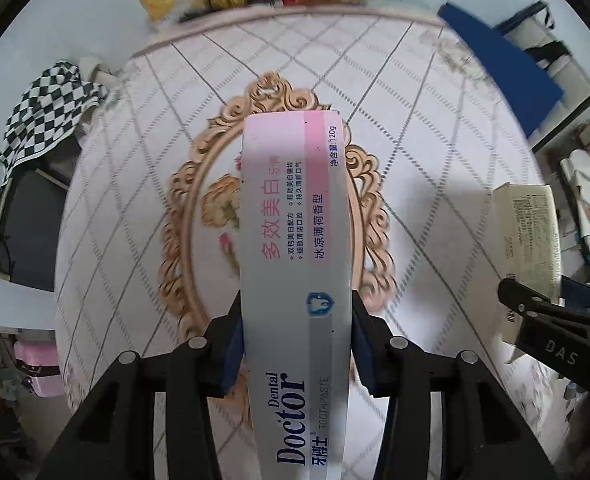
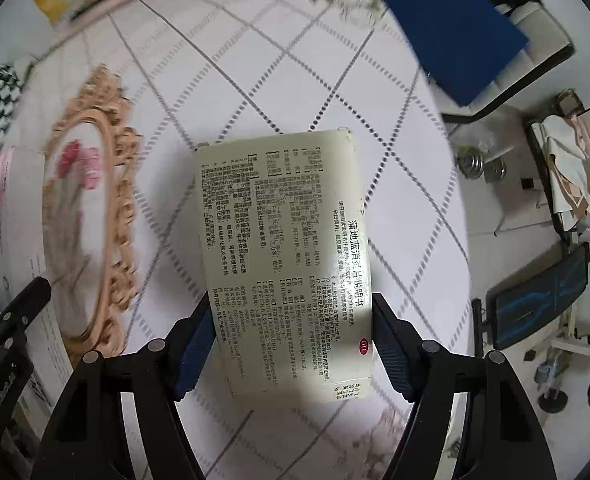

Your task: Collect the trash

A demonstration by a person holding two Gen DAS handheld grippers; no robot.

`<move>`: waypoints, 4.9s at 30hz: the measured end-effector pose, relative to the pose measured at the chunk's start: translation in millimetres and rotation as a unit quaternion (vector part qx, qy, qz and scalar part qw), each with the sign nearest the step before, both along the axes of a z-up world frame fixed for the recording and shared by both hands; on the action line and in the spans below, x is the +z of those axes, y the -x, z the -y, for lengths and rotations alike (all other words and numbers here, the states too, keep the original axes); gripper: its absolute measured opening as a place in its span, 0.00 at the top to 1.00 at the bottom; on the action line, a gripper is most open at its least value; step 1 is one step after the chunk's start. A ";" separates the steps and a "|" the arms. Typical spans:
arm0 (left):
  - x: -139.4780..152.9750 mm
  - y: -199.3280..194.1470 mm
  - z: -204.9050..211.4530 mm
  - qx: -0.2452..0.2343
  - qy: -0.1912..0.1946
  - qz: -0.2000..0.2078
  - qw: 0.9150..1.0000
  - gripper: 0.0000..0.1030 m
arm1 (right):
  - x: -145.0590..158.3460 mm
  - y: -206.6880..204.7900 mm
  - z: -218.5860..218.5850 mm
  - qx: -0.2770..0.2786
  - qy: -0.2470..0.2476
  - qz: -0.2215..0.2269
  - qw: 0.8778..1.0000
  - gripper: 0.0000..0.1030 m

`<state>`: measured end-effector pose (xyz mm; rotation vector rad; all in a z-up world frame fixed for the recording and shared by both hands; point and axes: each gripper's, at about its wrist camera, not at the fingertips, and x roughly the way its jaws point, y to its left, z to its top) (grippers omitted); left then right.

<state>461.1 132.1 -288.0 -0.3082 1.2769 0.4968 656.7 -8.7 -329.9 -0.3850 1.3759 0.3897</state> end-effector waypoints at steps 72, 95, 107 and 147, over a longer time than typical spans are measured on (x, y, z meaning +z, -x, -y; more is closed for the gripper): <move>-185.6 487.5 123.7 0.033 0.126 -0.088 0.988 0.03 | -208.0 563.2 208.0 0.001 0.008 -0.101 0.995 0.00; 128.5 532.1 164.7 -0.015 0.179 0.051 0.982 0.03 | 224.9 633.0 254.8 0.042 -0.090 -0.079 0.992 0.00; 175.9 553.3 168.9 -0.016 0.178 0.103 0.979 0.03 | 272.4 655.8 261.7 0.060 -0.150 -0.088 0.983 0.00; 184.8 565.0 181.2 -0.039 0.169 0.098 0.980 0.02 | 287.7 664.6 264.8 0.075 -0.158 -0.092 0.980 0.00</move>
